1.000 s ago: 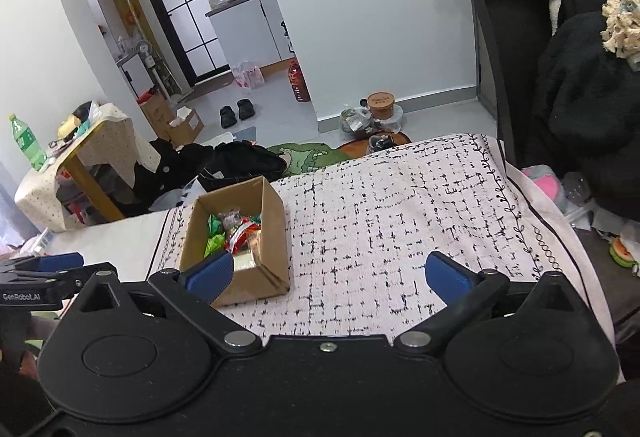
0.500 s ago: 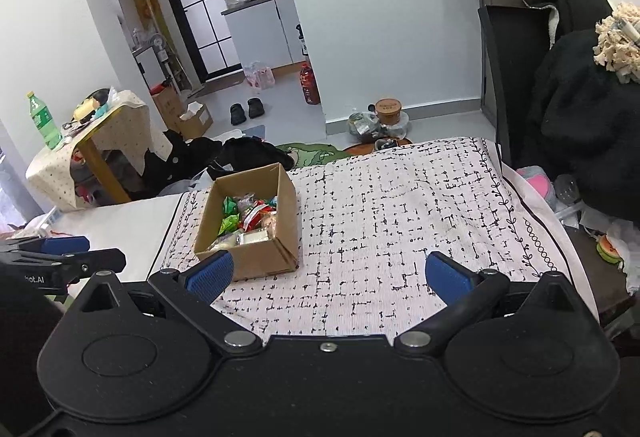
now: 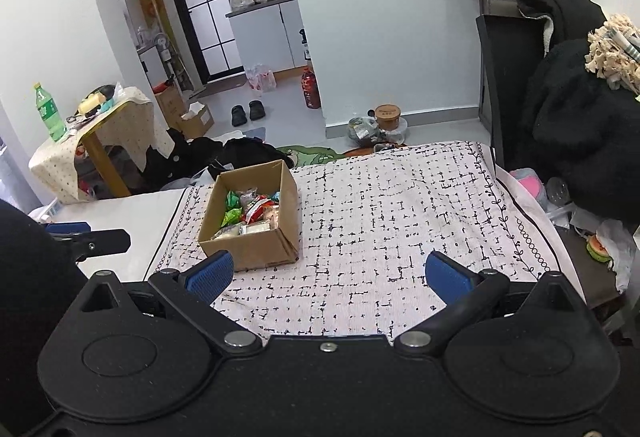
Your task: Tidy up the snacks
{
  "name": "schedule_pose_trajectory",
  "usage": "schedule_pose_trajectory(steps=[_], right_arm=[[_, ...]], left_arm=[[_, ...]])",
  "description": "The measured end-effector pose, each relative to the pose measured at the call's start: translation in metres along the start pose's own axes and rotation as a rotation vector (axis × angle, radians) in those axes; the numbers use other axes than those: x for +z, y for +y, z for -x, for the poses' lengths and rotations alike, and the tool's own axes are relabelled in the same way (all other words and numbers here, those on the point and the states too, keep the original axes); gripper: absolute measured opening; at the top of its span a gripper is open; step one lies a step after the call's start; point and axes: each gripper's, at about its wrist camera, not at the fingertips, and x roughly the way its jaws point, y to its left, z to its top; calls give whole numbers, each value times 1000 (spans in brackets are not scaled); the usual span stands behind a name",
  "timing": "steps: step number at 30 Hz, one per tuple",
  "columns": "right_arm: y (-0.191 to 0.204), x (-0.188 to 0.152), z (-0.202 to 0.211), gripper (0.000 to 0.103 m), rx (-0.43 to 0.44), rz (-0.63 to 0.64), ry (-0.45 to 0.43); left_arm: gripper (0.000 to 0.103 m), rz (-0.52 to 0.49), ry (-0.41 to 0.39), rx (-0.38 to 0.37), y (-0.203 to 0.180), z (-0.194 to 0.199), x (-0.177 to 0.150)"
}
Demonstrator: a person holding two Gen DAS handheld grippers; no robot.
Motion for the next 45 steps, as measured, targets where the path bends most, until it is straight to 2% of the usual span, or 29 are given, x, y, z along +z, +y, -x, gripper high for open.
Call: schedule_pose_trajectory(steps=[7, 13, 45], right_arm=[[0, 0, 2, 103, -9, 8, -2], [-1, -1, 1, 103, 1, 0, 1], [-1, -3, 4, 103, -9, -1, -2]], left_arm=[[103, 9, -8, 3, 2, 5, -3], [103, 37, -20, -22, 4, 9, -2], [103, 4, -7, -7, -1, 12, -1]])
